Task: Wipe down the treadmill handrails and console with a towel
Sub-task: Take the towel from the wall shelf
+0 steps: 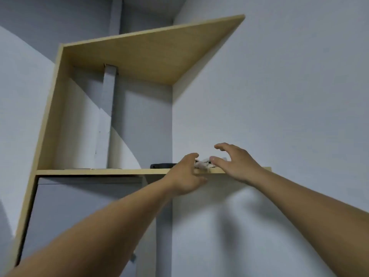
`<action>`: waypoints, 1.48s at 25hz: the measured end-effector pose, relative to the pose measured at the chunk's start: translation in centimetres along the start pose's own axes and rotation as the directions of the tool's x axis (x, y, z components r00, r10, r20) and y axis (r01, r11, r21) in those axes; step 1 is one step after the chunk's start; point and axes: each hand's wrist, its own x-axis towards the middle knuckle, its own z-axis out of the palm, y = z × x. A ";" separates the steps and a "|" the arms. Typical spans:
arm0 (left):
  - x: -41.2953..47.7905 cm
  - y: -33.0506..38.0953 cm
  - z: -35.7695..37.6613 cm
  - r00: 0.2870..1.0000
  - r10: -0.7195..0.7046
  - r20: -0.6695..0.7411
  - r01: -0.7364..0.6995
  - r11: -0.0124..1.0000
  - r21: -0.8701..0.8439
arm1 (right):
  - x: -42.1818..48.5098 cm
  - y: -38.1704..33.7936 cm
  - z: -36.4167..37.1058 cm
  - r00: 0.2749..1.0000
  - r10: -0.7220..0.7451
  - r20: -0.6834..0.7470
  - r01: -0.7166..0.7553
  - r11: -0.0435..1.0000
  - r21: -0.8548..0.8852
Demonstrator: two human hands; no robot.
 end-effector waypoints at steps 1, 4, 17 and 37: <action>0.9 0.1 0.9 1.000 0.010 -0.005 -0.010 0.999 0.035 | 0.3 0.8 0.5 1.000 -0.013 0.005 0.013 1.000 -0.027; 4.1 -0.7 2.6 0.999 -0.038 -0.001 0.038 0.987 0.158 | 1.9 2.5 1.7 0.997 0.032 0.073 -0.030 0.999 -0.029; 2.2 -1.4 1.0 0.972 0.199 -0.127 -0.160 0.952 0.263 | 0.9 2.3 4.7 0.985 -0.128 -0.119 0.107 0.979 -0.171; -66.0 3.7 -22.8 0.219 -0.736 -0.640 0.745 0.550 -0.378 | -35.7 -47.9 20.0 0.307 -0.916 0.258 0.298 0.349 0.888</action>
